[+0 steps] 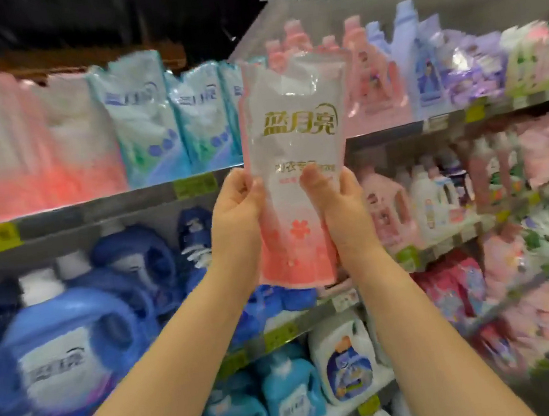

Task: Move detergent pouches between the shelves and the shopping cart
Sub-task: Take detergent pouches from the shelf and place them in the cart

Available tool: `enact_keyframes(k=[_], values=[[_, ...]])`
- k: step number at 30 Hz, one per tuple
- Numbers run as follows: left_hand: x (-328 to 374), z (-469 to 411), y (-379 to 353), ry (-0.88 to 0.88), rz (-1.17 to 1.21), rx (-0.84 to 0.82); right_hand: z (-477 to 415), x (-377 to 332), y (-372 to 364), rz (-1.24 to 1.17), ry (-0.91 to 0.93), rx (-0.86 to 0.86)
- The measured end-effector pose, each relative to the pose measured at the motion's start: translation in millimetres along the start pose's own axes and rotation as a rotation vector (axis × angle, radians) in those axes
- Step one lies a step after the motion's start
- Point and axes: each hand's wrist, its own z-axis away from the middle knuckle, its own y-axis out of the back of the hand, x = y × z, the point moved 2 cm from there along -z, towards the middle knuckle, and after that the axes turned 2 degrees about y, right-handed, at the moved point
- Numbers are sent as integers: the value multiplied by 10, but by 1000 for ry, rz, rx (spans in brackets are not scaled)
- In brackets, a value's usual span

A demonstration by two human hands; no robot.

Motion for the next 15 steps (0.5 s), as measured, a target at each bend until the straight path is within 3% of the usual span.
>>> enact_keyframes(k=[7, 15], values=[[548, -409, 1149, -252, -493, 413, -280, 218, -1509, -86, -14, -156], [892, -1298, 1885, -283, -528, 596, -975, 429, -2678, -57, 102, -278]])
